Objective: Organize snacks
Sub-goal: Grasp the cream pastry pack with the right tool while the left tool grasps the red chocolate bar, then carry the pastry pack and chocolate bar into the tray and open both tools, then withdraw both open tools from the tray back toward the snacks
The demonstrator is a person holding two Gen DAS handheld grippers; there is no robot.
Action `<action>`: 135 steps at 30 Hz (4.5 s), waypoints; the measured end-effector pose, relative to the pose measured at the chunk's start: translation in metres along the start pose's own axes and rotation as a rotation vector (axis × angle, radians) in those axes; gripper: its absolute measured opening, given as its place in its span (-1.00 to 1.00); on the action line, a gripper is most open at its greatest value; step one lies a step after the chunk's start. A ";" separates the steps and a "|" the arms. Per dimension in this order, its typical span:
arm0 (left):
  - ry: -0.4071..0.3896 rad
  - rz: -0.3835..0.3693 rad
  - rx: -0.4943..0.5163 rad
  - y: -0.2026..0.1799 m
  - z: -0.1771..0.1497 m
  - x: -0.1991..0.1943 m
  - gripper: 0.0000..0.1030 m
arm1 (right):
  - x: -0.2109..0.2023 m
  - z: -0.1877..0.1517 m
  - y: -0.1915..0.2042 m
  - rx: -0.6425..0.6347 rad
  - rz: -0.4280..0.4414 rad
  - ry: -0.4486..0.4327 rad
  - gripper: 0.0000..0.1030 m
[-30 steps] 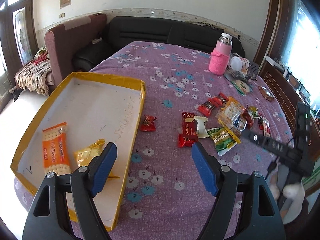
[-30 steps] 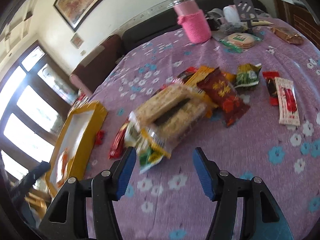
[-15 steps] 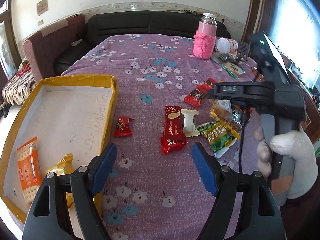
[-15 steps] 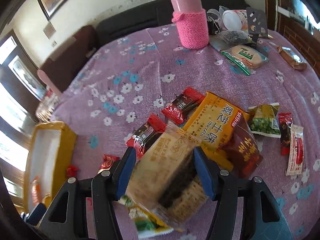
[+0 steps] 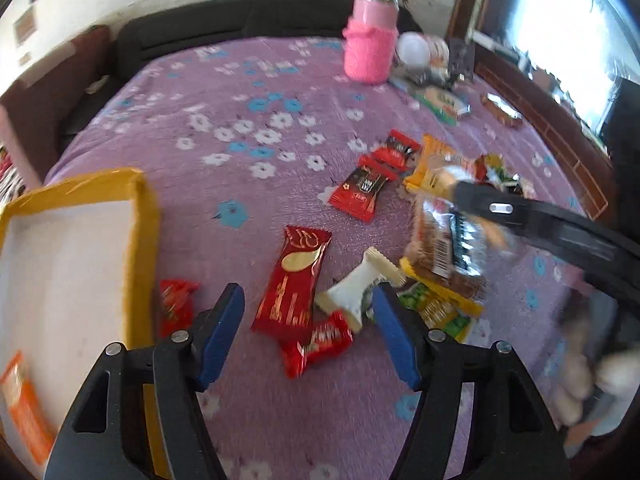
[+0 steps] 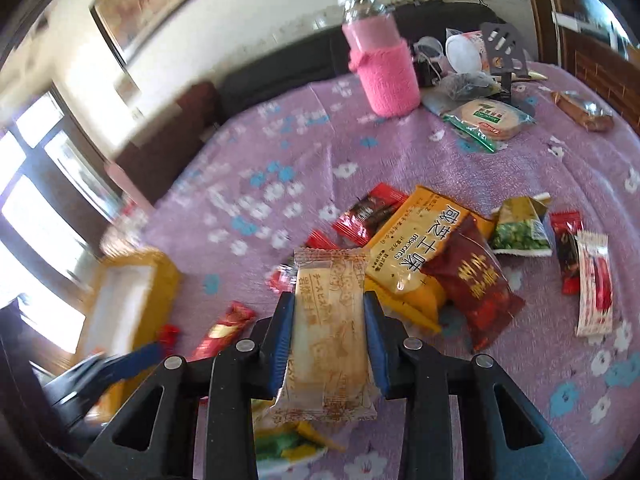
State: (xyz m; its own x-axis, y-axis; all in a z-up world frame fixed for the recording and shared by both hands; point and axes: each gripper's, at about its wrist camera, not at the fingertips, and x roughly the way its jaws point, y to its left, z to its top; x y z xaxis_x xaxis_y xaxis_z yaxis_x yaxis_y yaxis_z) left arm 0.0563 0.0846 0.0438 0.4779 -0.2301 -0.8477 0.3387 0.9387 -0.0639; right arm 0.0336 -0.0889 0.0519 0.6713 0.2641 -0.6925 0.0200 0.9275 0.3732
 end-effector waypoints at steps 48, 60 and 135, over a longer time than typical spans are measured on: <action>-0.202 0.211 -0.353 0.159 -0.090 -0.112 -0.53 | -0.021 -0.065 0.180 -0.382 0.266 0.063 -0.34; -0.173 0.251 -0.461 0.206 -0.096 -0.091 -0.52 | 0.075 -0.086 0.254 -0.438 0.200 0.238 -0.34; -0.164 0.027 -0.188 -0.018 -0.079 -0.103 0.59 | -0.096 -0.049 -0.097 0.126 -0.050 -0.046 0.28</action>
State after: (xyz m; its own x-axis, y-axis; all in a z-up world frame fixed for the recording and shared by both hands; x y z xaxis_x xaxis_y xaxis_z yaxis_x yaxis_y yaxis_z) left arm -0.0631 0.1119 0.0905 0.6147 -0.2285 -0.7549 0.1746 0.9728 -0.1523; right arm -0.0691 -0.1916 0.0524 0.7000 0.2033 -0.6846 0.1455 0.8979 0.4155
